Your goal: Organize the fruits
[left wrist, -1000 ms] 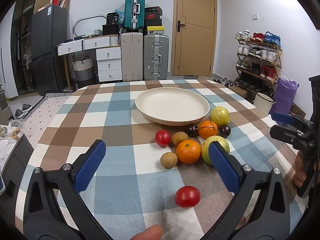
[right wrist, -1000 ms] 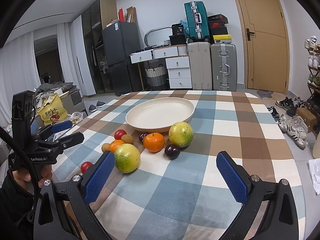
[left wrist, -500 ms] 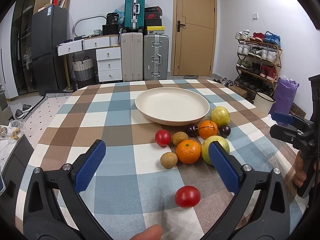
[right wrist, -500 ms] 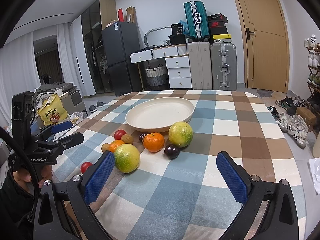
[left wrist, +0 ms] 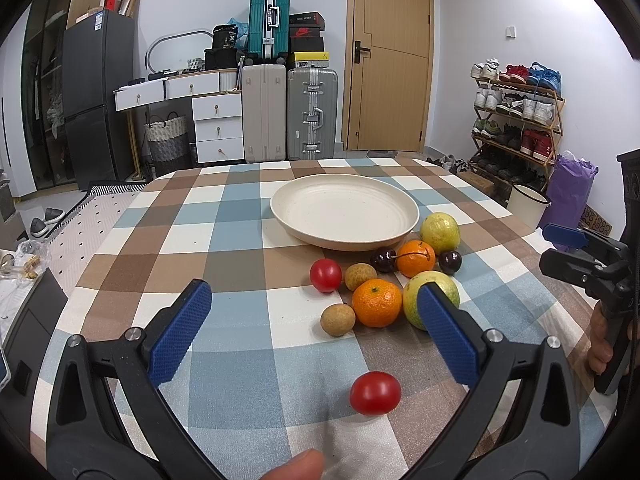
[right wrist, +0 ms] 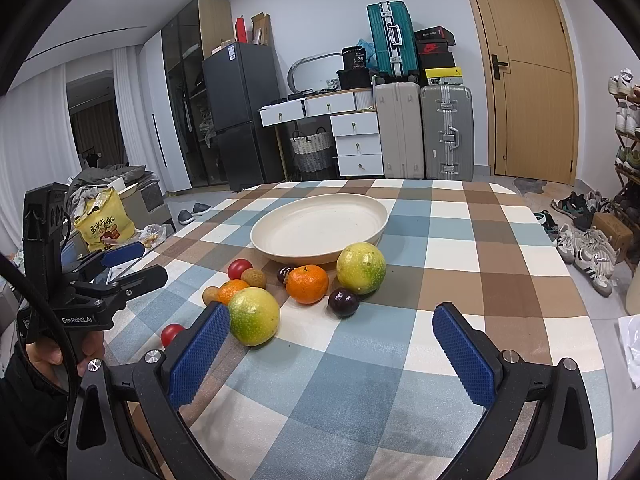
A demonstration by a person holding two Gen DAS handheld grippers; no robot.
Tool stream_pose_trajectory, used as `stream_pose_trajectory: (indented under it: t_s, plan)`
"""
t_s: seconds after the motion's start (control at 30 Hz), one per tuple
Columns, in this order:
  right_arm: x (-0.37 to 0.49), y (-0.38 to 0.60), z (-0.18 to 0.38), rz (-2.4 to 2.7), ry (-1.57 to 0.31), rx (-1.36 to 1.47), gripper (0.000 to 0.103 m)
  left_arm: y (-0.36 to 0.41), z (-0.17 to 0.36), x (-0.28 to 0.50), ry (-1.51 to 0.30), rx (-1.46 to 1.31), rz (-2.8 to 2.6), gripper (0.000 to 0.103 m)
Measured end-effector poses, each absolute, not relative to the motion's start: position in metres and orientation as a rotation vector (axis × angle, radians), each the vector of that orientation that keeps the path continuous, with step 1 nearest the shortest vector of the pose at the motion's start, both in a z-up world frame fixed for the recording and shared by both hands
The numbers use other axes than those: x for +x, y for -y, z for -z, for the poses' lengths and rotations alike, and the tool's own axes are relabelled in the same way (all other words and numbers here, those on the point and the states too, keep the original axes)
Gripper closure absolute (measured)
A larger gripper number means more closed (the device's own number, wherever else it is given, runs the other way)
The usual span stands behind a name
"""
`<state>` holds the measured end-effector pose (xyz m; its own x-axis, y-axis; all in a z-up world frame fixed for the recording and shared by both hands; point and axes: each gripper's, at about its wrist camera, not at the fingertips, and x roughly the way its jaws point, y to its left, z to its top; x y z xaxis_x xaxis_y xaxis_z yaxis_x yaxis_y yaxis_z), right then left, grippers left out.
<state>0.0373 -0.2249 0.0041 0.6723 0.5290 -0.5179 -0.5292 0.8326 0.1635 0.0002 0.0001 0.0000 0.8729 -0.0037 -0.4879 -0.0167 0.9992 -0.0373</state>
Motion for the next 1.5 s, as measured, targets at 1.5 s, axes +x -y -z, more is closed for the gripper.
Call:
stream_pose_trajectory:
  t_s: [1.5]
  plan:
    - [0.074, 0.177, 0.018, -0.608, -0.873, -0.071, 0.000, 0.004, 0.014, 0.005, -0.726, -0.015, 0.049, 0.001]
